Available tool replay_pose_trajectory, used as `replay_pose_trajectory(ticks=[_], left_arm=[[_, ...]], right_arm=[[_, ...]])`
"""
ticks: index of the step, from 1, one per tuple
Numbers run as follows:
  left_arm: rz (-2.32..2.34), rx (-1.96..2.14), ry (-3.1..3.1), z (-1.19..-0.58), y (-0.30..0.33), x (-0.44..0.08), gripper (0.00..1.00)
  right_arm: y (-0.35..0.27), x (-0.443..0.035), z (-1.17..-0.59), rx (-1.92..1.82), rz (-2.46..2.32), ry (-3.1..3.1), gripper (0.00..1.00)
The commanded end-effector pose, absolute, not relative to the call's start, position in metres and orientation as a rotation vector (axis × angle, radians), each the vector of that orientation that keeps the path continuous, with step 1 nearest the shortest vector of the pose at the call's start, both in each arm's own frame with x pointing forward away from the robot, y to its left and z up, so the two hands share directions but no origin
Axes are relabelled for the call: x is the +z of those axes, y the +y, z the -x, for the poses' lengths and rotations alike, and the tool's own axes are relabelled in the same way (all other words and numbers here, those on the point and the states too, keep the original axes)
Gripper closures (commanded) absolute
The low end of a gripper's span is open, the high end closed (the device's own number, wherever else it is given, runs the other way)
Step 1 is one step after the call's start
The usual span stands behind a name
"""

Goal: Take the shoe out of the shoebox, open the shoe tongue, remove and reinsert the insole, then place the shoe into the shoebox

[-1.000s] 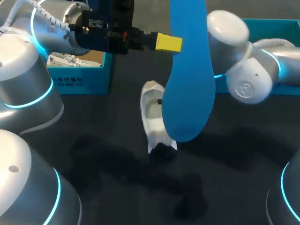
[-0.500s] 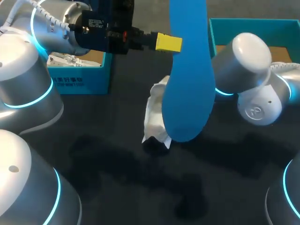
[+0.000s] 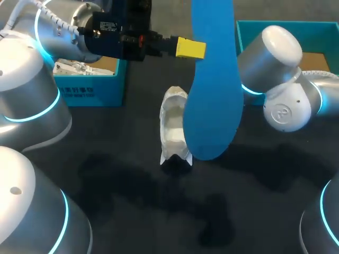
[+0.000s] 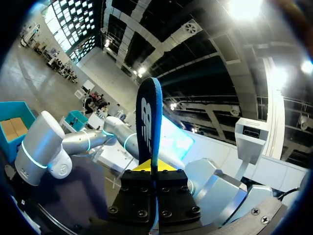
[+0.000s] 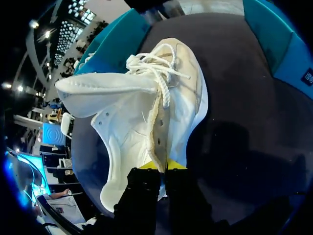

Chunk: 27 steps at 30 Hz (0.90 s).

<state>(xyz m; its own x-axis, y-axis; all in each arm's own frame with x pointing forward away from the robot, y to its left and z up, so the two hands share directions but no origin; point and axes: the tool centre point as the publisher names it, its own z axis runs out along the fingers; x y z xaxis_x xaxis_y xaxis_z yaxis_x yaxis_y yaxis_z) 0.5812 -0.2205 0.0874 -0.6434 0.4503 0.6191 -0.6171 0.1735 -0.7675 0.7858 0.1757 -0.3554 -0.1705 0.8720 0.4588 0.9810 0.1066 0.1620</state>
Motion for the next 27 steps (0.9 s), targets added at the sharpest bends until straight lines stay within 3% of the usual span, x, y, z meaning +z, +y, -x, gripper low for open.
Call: replay_pose_trajectory(ticks=[1,4,5,6,14,27], left_arm=[[-0.162,1.606,-1.61,-0.581,-0.221,0.087,1.0],[-0.162,1.606,-1.61,-0.581,-0.221,0.087,1.0],[-0.162,1.606,-1.61,-0.581,-0.221,0.087,1.0],[-0.162,1.606,-1.61,-0.581,-0.221,0.087,1.0],[-0.162,1.606,-1.61,-0.581,-0.221,0.087,1.0],[-0.162,1.606,-1.61,-0.581,-0.221,0.087,1.0]], right_arm=[[0.179,-0.362,-0.791,-0.617,1.809,-2.138,1.0],[0.178,-0.363,-0.792,-0.605,1.804,-2.131,1.0],[0.177,-0.361,-0.791,-0.607,1.799,-2.138,0.56],[0.177,-0.359,-0.791,-0.61,1.798,-2.139,0.0],[0.176,-0.327,-0.786,-0.735,1.801,-2.12,0.0],[0.176,-0.327,-0.786,-0.735,1.801,-2.12,0.0]])
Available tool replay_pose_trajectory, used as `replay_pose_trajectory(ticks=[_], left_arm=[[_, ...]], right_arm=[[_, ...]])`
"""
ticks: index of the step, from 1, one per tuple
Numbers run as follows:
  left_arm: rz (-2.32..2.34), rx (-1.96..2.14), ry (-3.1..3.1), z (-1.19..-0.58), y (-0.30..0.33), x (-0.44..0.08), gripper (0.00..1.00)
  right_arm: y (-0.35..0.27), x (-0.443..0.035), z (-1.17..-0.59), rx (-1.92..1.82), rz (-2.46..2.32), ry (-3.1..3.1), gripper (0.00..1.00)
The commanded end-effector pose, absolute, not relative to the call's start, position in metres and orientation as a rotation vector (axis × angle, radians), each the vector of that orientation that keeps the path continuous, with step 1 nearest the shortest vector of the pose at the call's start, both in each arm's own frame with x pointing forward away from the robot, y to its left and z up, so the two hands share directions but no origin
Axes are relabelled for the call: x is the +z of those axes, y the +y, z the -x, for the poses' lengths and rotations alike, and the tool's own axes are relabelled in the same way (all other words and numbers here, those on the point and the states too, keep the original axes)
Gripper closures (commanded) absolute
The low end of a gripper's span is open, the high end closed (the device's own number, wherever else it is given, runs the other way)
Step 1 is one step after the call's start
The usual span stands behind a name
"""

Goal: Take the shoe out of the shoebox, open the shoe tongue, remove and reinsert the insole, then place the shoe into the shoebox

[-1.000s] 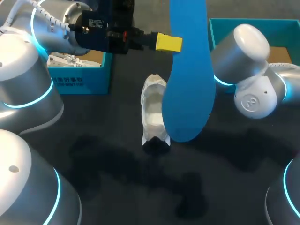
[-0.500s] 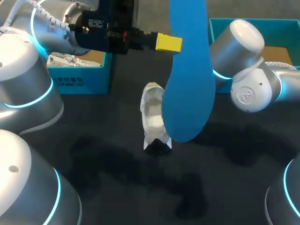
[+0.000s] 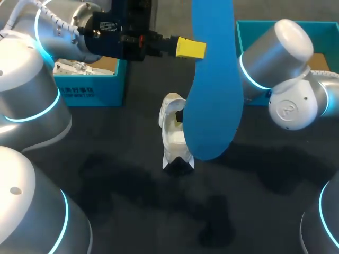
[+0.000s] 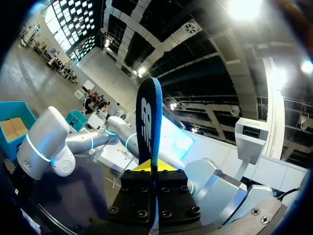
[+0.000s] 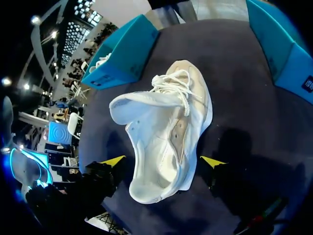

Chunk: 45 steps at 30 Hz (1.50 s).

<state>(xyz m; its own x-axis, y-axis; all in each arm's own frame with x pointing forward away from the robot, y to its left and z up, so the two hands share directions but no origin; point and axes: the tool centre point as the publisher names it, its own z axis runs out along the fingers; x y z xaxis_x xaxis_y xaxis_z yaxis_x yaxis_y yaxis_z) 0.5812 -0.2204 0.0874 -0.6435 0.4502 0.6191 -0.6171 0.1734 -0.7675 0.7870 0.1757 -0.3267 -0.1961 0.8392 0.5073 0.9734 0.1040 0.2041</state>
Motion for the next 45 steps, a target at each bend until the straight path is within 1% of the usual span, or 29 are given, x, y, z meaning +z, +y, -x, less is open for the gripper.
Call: replay_pose_trajectory(ticks=[1,9,31,39,45], left_arm=[[-0.162,1.606,-1.61,-0.581,-0.221,0.087,1.0],[-0.162,1.606,-1.61,-0.581,-0.221,0.087,1.0],[-0.162,1.606,-1.61,-0.581,-0.221,0.087,1.0],[-0.162,1.606,-1.61,-0.581,-0.221,0.087,1.0],[-0.162,1.606,-1.61,-0.581,-0.221,0.087,1.0]], right_arm=[[0.176,-0.327,-0.786,-0.735,1.801,-2.12,0.0],[0.176,-0.327,-0.786,-0.735,1.801,-2.12,0.0],[0.162,-0.178,-0.856,-1.092,1.64,-1.646,0.0],[0.154,-0.149,-0.882,-1.198,1.637,-1.6,0.0],[0.146,-0.129,-0.889,-1.235,1.61,-1.543,0.0]])
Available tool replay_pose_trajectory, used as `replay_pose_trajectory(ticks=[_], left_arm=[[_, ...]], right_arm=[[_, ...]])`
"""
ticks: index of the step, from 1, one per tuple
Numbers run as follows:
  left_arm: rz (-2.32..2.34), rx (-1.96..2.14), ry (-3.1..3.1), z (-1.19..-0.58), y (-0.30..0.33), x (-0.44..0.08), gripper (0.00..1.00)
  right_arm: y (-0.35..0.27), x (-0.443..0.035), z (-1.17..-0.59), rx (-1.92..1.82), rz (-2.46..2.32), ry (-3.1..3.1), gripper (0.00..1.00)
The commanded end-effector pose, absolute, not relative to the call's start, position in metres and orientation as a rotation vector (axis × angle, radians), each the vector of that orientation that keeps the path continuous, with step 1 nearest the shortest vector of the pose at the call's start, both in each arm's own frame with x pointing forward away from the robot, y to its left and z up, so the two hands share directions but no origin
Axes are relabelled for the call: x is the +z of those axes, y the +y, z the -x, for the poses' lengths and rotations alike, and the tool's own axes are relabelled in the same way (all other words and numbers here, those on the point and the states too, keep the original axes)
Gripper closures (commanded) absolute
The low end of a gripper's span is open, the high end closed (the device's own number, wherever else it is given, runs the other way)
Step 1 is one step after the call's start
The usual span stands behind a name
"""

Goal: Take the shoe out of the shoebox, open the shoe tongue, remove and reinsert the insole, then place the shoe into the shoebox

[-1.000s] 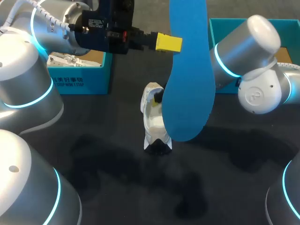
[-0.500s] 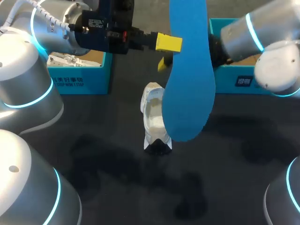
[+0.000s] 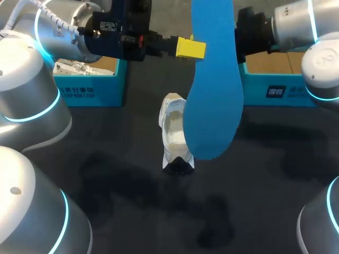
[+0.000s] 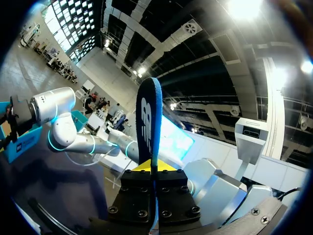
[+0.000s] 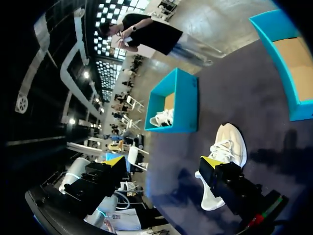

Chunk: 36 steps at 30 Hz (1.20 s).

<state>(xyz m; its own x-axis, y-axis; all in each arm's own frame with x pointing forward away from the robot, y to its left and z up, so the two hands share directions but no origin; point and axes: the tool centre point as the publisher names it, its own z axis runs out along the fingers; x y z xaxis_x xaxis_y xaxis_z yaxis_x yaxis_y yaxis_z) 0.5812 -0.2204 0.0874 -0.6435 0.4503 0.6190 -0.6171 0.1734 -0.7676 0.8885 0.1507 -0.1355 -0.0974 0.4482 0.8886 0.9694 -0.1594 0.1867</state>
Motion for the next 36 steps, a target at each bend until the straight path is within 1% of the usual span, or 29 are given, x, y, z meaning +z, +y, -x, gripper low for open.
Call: replay_pose_trajectory(ticks=[1,4,22,26,30,36], left_arm=[[-0.162,1.606,-1.61,-0.581,-0.221,0.087,1.0],[-0.162,1.606,-1.61,-0.581,-0.221,0.087,1.0],[-0.162,1.606,-1.61,-0.581,-0.221,0.087,1.0],[-0.049,1.67,-1.645,-0.587,-0.212,0.079,1.0],[0.07,1.76,-1.862,-0.604,-0.199,0.063,1.0],[0.384,1.851,-2.278,-0.64,-0.177,0.025,1.0]], right_arm=[[0.145,-0.126,-0.889,-1.238,1.597,-1.538,0.0],[0.139,-0.114,-0.888,-1.278,1.516,-1.429,0.0],[0.139,-0.114,-0.888,-1.278,1.516,-1.429,0.0],[0.139,-0.114,-0.888,-1.278,1.516,-1.429,0.0],[0.139,-0.114,-0.888,-1.278,1.516,-1.429,0.0],[0.139,-0.114,-0.888,-1.278,1.516,-1.429,0.0]])
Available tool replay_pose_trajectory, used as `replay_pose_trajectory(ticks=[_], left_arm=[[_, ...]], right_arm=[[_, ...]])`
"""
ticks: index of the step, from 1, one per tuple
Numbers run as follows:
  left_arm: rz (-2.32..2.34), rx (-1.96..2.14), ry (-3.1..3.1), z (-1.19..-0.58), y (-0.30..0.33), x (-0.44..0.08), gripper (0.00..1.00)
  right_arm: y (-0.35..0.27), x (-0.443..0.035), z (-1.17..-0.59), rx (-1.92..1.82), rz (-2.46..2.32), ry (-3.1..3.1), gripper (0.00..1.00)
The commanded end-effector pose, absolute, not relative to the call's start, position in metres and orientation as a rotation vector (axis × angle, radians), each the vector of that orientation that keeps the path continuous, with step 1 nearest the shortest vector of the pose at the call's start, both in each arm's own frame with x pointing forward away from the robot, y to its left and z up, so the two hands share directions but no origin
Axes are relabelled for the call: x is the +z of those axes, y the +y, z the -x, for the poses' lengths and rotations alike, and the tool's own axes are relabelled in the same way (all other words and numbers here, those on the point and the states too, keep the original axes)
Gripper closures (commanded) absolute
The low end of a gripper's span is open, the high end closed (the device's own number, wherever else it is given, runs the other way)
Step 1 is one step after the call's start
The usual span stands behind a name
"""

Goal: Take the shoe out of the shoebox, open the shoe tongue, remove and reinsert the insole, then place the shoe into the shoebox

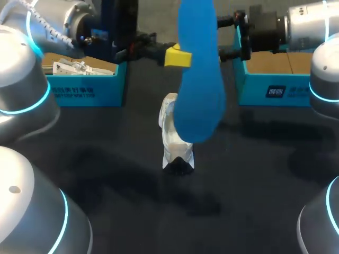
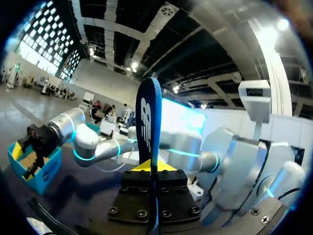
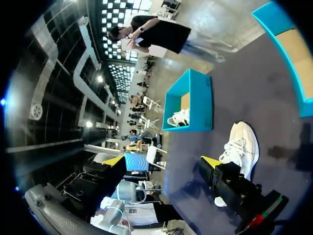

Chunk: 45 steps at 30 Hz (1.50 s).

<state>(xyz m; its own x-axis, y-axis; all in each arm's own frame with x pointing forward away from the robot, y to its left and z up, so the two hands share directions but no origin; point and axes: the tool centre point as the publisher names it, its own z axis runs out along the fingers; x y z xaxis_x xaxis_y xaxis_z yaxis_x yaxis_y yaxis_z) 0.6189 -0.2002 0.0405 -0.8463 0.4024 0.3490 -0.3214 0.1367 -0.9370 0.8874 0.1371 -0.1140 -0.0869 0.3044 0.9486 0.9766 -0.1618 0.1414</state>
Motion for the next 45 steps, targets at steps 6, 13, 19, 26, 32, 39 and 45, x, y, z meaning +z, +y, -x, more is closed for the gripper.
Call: replay_pose_trajectory(ticks=[6,13,19,26,32,39,45], left_arm=[[0.682,1.96,-2.572,-0.681,-0.161,0.0,1.0],[0.816,2.047,-2.646,-0.707,-0.155,-0.008,1.0],[0.816,2.047,-2.646,-0.707,-0.155,-0.008,1.0],[0.816,2.047,-2.646,-0.707,-0.155,-0.008,1.0],[0.871,2.115,-2.624,-0.711,-0.155,-0.017,1.0],[1.199,2.172,-2.655,-0.728,-0.157,-0.046,1.0],[1.744,2.085,-2.688,-0.75,-0.158,-0.069,1.0]], right_arm=[[0.139,-0.114,-0.888,-1.278,1.516,-1.429,0.0],[0.139,-0.114,-0.888,-1.278,1.516,-1.429,0.0],[0.139,-0.114,-0.888,-1.278,1.516,-1.429,0.0],[0.139,-0.114,-0.888,-1.278,1.516,-1.429,0.0],[0.139,-0.114,-0.888,-1.278,1.516,-1.429,0.0],[0.139,-0.114,-0.888,-1.278,1.516,-1.429,0.0],[0.139,-0.114,-0.888,-1.278,1.516,-1.429,0.0]])
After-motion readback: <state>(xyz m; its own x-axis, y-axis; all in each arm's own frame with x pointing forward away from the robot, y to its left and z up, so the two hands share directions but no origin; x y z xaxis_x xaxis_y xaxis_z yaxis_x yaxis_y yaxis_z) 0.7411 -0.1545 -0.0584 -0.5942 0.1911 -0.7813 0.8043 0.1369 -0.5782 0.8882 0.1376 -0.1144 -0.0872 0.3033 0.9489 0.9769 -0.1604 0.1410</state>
